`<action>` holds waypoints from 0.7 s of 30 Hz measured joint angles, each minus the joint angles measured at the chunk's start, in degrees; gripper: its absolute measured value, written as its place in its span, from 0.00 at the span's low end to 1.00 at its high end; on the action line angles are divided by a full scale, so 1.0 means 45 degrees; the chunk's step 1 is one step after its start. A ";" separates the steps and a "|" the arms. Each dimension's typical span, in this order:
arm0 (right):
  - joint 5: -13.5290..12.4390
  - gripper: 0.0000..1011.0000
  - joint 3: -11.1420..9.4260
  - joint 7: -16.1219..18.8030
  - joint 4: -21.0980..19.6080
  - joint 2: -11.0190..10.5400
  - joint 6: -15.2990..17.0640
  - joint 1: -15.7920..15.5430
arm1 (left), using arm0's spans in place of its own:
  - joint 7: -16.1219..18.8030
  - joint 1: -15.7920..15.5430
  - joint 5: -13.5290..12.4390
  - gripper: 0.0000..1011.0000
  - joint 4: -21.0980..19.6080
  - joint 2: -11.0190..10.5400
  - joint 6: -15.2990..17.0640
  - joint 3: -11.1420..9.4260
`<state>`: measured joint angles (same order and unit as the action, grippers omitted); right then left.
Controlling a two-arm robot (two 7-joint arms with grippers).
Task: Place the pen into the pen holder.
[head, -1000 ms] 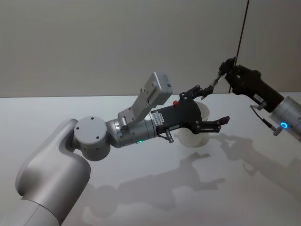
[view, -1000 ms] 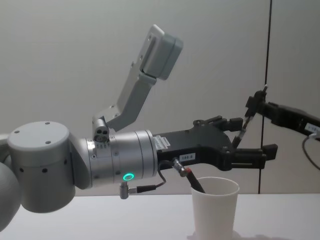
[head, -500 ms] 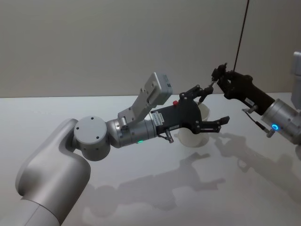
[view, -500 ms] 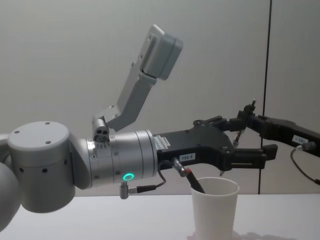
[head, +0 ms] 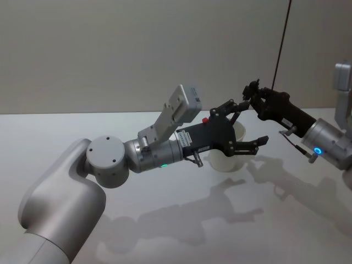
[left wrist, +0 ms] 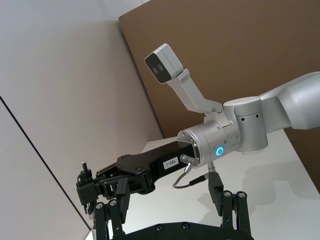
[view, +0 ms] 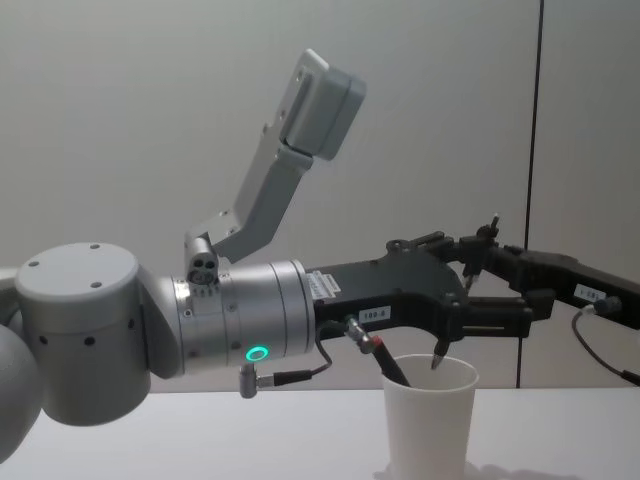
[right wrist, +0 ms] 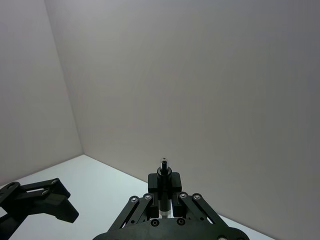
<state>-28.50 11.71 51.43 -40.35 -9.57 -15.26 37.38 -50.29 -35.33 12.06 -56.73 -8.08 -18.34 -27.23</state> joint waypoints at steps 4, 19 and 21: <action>0.0013 0.12 0.0037 0.0126 0.0129 0.0014 0.0000 0.0057 | 0.0000 0.0000 0.0000 0.99 0.0000 -0.0001 0.0000 0.0000; 0.0050 0.12 0.0148 0.0325 0.0550 0.0058 -0.0127 0.0237 | 0.0000 0.0000 0.0000 0.99 0.0000 -0.0001 0.0000 0.0000; 0.0059 0.12 0.0161 0.0327 0.0618 0.0065 -0.0170 0.0274 | 0.0000 0.0000 0.0000 0.99 0.0000 0.0000 0.0000 0.0000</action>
<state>-28.24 12.44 52.90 -37.57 -9.27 -16.02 38.62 -50.29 -35.33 12.06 -56.73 -8.08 -18.34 -27.23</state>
